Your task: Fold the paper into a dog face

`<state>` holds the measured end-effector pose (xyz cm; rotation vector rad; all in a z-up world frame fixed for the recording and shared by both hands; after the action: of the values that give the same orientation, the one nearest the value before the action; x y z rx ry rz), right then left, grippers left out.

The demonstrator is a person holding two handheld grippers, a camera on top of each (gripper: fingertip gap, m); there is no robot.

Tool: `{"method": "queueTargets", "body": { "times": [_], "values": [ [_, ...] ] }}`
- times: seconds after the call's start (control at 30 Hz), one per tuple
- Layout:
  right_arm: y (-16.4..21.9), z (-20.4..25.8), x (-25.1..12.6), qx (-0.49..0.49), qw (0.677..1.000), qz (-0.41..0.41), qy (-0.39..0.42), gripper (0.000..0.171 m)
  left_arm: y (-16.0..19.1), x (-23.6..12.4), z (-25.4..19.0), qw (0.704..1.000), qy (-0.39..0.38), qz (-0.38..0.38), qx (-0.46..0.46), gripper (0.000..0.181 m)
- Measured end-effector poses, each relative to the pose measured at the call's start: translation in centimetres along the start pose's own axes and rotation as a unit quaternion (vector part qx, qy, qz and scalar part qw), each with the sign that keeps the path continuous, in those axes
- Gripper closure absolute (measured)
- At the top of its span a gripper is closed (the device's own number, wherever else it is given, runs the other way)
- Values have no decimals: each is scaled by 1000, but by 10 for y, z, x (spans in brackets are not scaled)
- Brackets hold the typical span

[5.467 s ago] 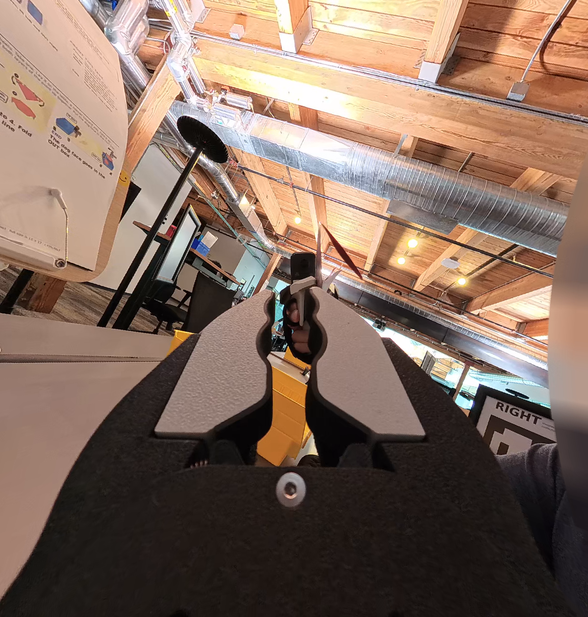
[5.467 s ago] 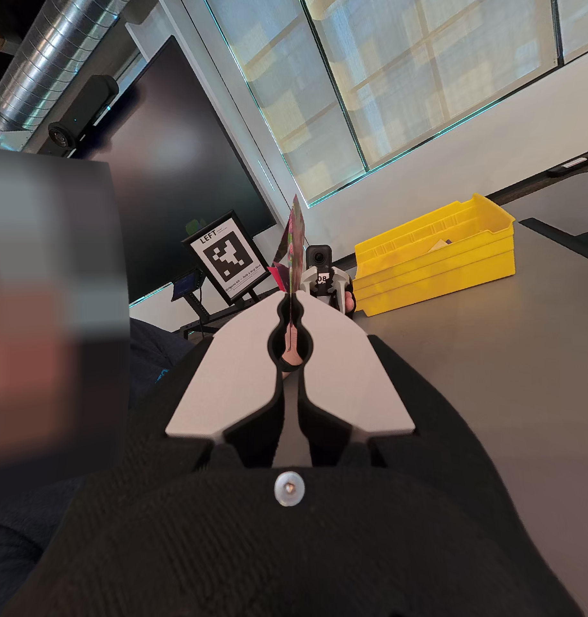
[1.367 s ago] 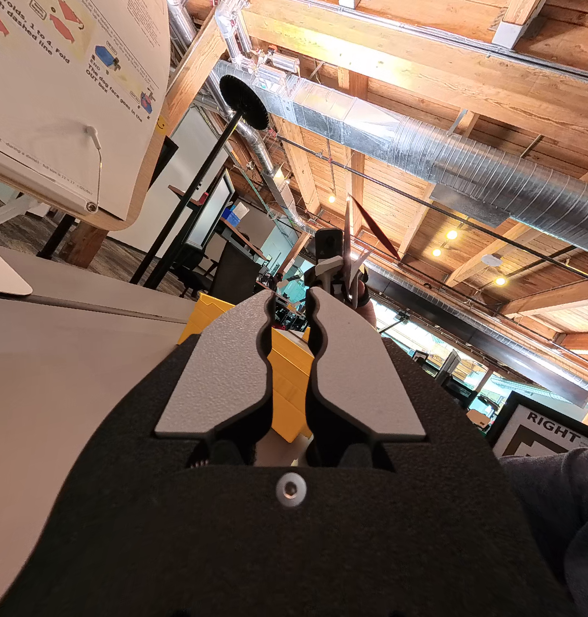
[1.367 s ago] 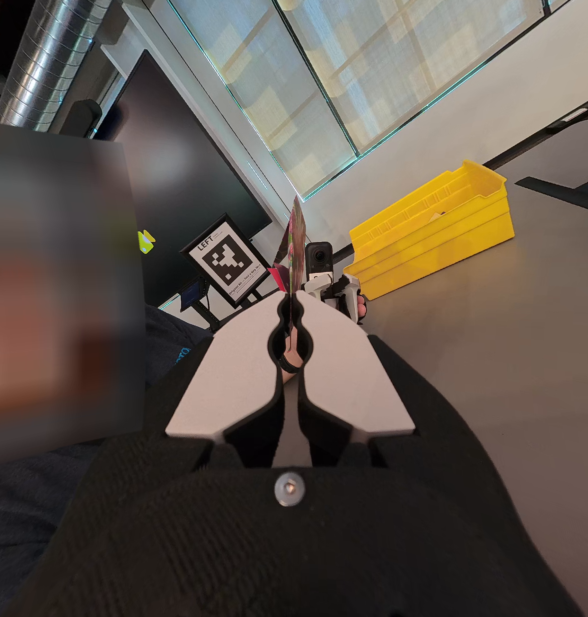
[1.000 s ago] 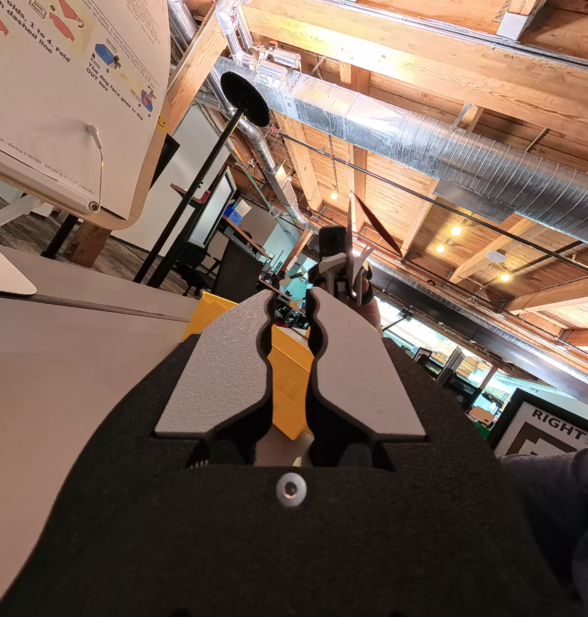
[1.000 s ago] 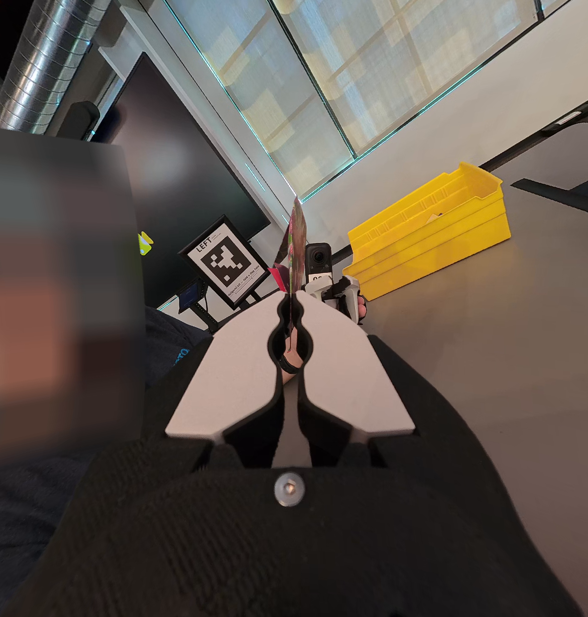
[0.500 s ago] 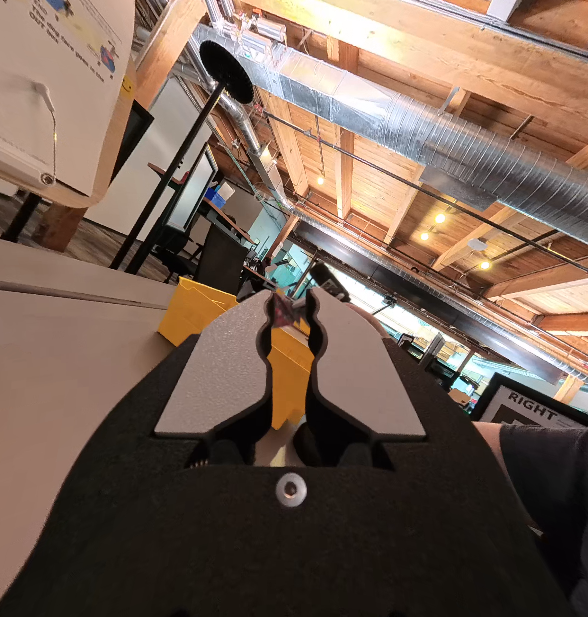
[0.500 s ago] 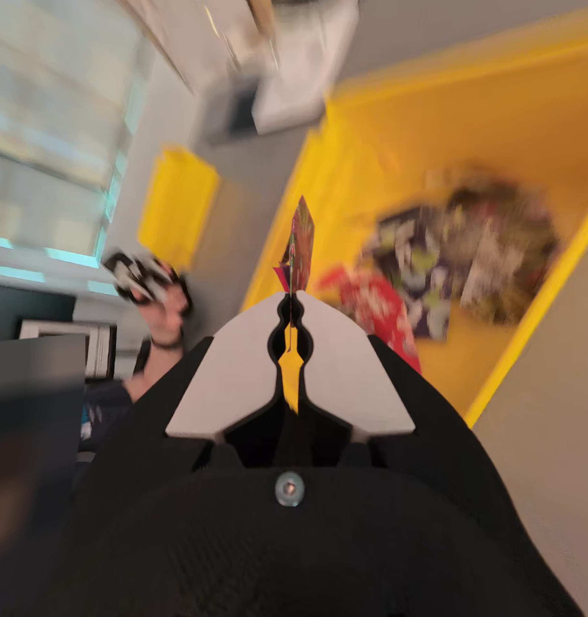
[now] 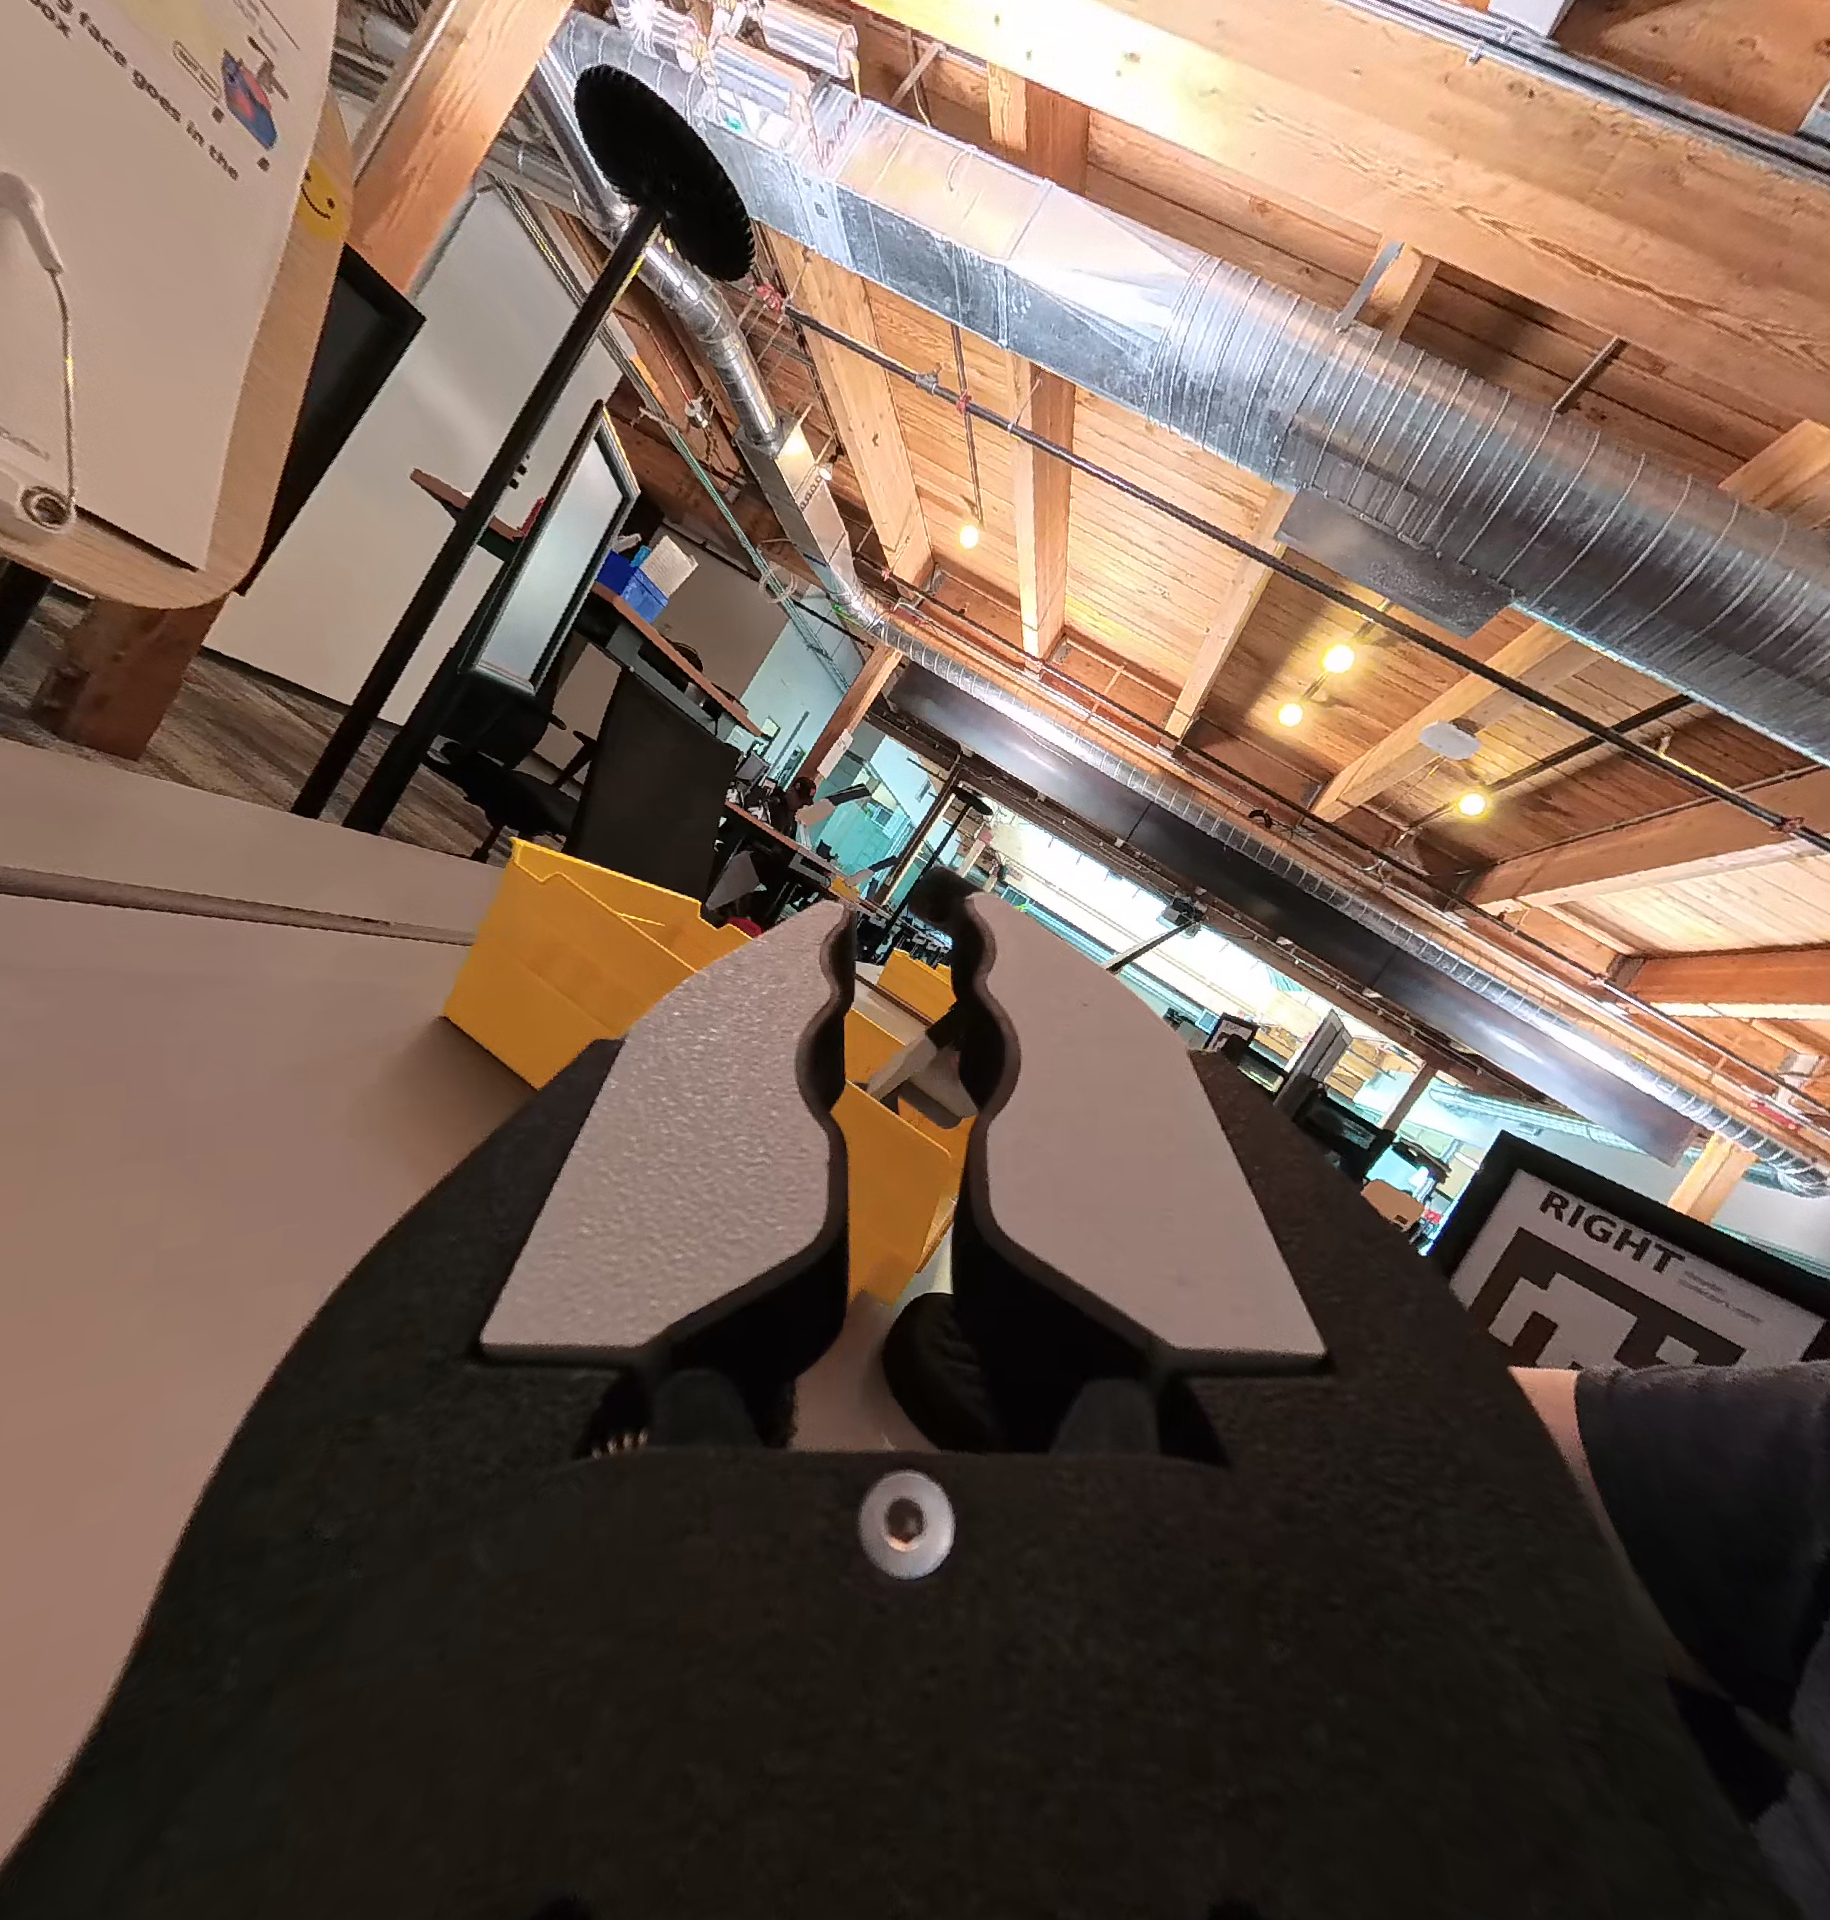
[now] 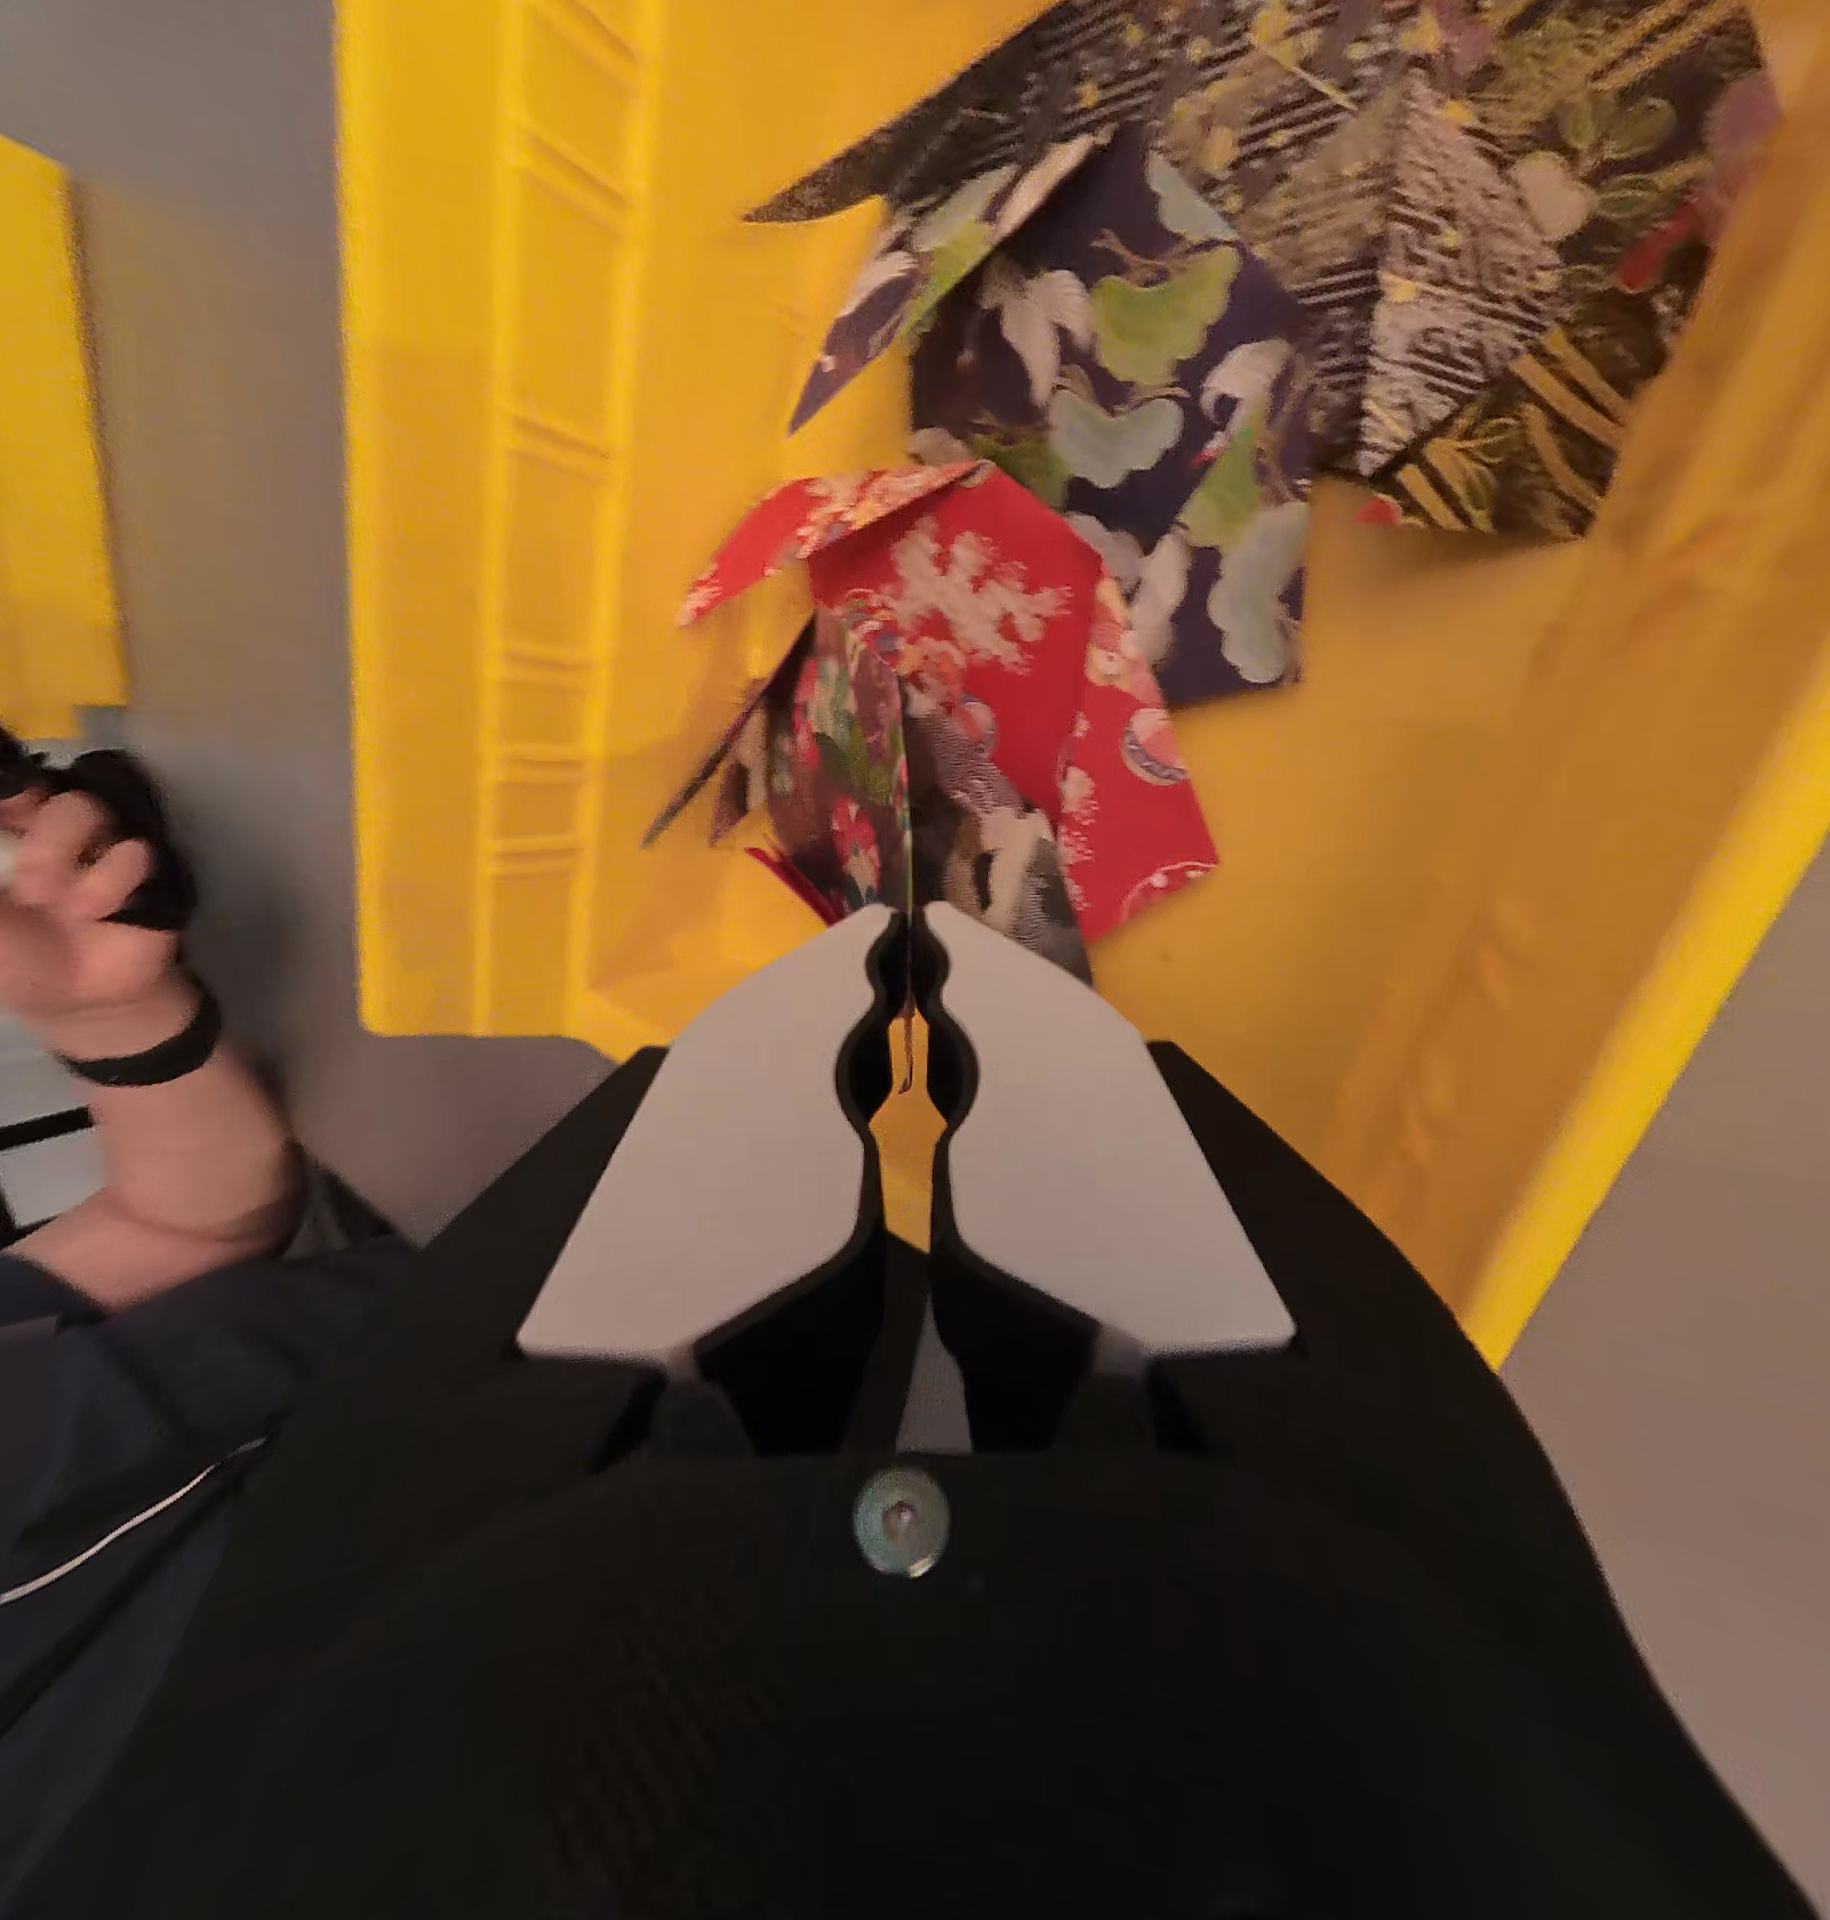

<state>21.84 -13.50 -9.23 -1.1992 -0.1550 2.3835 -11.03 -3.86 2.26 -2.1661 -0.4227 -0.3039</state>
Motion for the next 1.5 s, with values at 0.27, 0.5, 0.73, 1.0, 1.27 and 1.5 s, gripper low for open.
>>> {"method": "queueTargets", "body": {
  "times": [0.27,0.5,0.73,1.0,1.27,1.5],
  "values": [
    [2,-13,11,13,997,33,75,143,-2,-2,0,1000,0,-3,-2,165],
    [-31,26,-45,-116,976,-137,127,143,-4,-2,-2,1000,2,-6,2,164],
    [-73,141,-78,-364,872,-298,136,143,-15,-6,-19,999,-11,12,27,166],
    [-102,261,-73,-487,763,-414,100,127,-105,-93,-40,936,-187,146,260,160],
    [-116,303,-24,-505,770,-390,16,123,-175,-234,91,671,-410,498,366,145],
    [-119,279,21,-520,792,-315,52,123,-146,-256,184,669,-346,596,277,104]
  ]
}}
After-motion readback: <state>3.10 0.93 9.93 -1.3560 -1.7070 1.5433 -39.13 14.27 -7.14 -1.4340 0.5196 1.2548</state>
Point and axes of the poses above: each gripper's, where its closed fingertips meet, x out along the fingers, y out of its underside, z = x × y across the jaws, the point moved 1 cm from there along -x, back along the fingers, and after that the axes turned 6 degrees about -y, right-handed, at the moved point
